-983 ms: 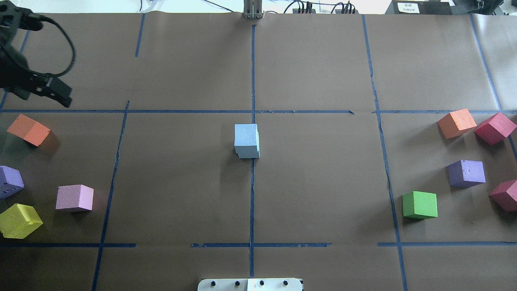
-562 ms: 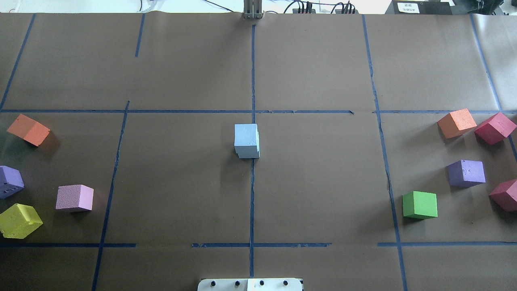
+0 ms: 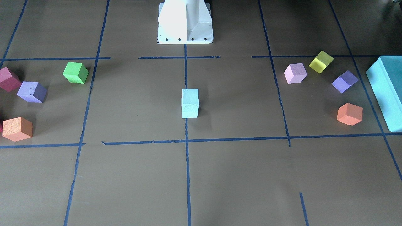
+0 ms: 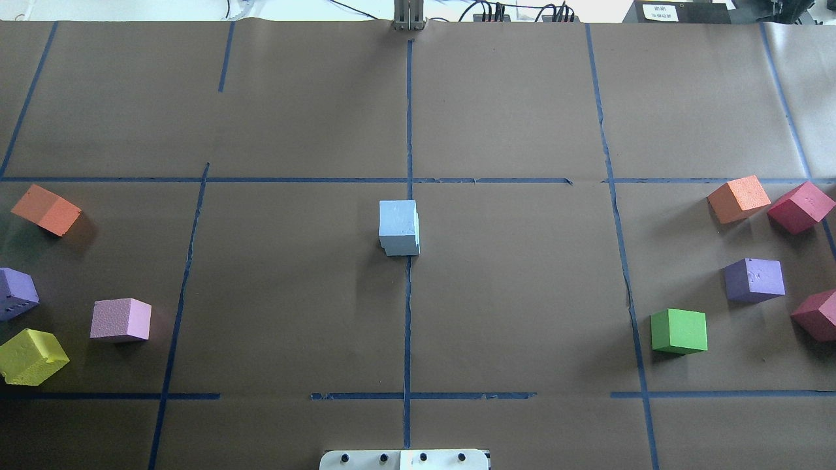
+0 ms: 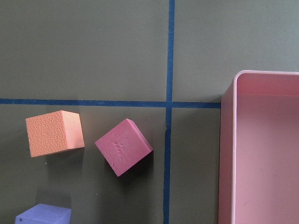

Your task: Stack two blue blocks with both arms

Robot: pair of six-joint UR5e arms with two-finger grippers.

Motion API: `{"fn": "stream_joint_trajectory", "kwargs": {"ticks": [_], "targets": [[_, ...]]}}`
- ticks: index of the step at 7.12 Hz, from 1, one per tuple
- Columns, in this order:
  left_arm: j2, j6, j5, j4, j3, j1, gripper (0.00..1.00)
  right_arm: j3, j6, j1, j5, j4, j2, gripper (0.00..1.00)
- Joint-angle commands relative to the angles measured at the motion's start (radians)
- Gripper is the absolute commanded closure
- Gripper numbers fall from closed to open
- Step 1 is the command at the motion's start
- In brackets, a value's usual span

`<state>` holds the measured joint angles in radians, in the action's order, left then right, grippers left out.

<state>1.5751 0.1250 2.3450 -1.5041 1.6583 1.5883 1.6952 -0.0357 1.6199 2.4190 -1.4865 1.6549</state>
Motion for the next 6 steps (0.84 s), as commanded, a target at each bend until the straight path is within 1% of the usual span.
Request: {"fn": "stream_joint_trajectory", "kwargs": {"ticks": [1, 3, 6], "targets": [[-0.013, -0.007, 0.002, -0.025, -0.057, 0.016, 0.00, -0.002, 0.000, 0.000, 0.000, 0.000, 0.000, 0.00], [-0.013, -0.030, 0.000, -0.025, -0.066, 0.015, 0.00, -0.002, 0.005, 0.000, 0.000, 0.000, 0.000, 0.00], [-0.010, -0.027, 0.002, -0.025, -0.109, 0.015, 0.00, -0.006, 0.005, 0.000, -0.001, 0.000, 0.000, 0.00]]}}
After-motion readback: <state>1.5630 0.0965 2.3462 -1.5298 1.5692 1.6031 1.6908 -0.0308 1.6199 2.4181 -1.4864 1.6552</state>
